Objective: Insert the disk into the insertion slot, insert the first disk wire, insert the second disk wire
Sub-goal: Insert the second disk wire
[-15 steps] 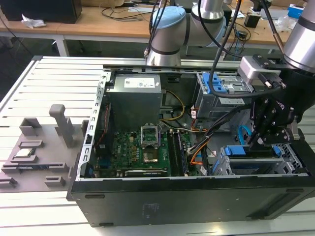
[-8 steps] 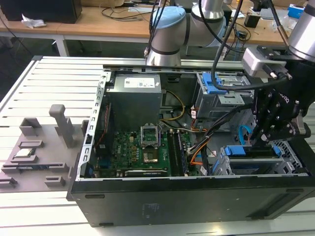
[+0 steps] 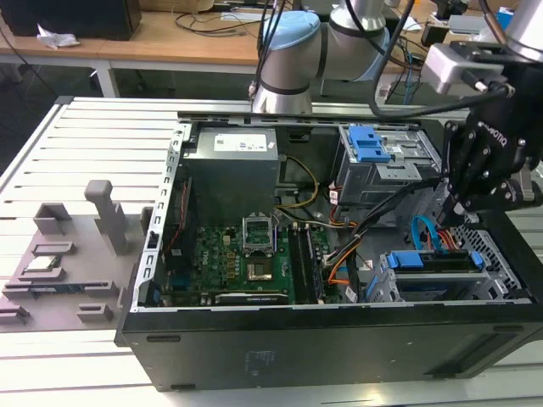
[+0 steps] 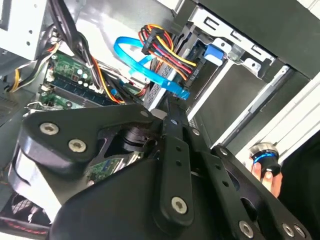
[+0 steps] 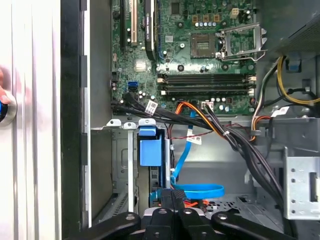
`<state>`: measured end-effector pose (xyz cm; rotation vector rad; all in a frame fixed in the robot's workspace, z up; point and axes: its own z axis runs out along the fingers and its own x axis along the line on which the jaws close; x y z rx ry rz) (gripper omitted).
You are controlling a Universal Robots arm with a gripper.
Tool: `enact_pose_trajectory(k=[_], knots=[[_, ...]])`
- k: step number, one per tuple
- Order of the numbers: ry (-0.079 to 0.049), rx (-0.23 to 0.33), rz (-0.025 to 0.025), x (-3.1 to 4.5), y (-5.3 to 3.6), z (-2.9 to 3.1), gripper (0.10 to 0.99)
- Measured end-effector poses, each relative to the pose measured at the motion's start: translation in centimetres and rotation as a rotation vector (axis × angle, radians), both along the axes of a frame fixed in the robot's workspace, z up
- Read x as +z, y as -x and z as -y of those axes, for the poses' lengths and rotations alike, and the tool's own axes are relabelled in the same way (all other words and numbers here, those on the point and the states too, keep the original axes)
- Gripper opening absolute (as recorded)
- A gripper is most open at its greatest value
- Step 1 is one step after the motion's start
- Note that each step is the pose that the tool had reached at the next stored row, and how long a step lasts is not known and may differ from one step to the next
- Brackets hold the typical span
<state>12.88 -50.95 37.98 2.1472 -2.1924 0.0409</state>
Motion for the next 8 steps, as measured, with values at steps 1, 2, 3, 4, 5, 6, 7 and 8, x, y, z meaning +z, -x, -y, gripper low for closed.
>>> enact_pose_trajectory(k=[1,2,3,4,5,6,7,8], knots=[[0.0,0.0,0.0,0.22,0.0,0.0,0.106],[0.0,0.0,0.0,0.47,0.0,0.0,0.106],[0.0,0.0,0.0,0.53,0.0,0.0,0.106],[0.0,0.0,0.0,0.53,0.0,0.0,0.106],[0.0,0.0,0.0,0.53,0.0,0.0,0.106],[0.0,0.0,0.0,0.54,0.0,-0.01,0.106],[0.0,0.0,0.0,0.54,0.0,0.0,0.106],[0.0,0.0,0.0,0.55,0.0,0.0,0.106]])
